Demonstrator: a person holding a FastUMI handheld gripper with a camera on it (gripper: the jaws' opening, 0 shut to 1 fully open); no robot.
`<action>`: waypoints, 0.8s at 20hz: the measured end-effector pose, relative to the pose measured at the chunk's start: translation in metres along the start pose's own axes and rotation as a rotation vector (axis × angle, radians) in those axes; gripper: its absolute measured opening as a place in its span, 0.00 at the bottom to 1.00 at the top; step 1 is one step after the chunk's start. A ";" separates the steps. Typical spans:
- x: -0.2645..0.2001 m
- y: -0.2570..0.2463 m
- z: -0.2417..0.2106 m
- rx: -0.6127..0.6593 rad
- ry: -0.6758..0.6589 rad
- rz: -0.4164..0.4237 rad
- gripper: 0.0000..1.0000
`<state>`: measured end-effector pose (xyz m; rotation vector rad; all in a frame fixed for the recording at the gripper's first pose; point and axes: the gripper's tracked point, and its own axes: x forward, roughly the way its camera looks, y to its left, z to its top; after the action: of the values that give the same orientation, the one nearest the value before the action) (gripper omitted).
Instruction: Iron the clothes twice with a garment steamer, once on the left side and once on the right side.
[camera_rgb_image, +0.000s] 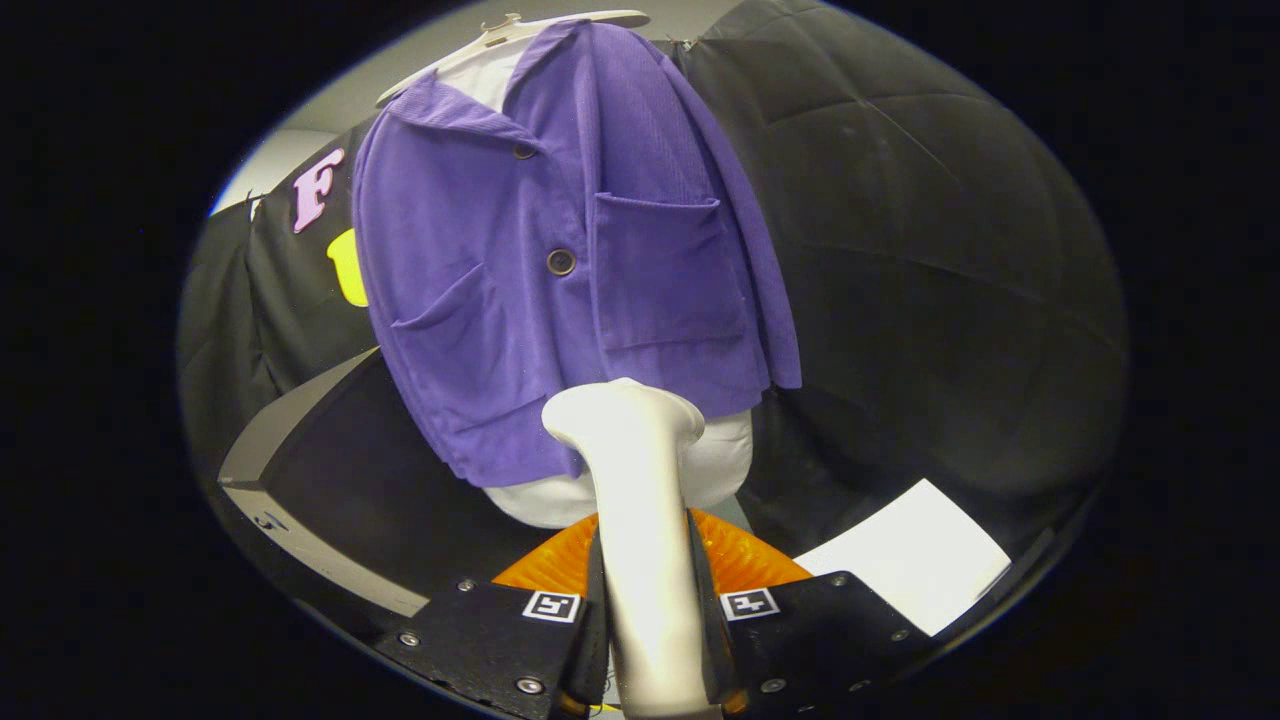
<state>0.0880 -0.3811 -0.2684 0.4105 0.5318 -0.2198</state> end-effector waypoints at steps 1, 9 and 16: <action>-0.006 0.008 -0.003 -0.003 0.007 0.022 0.36; -0.096 0.102 -0.010 -0.091 -0.018 0.189 0.37; -0.162 0.209 0.014 -0.157 -0.146 0.245 0.36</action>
<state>0.0224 -0.1837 -0.1040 0.3005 0.3482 0.0277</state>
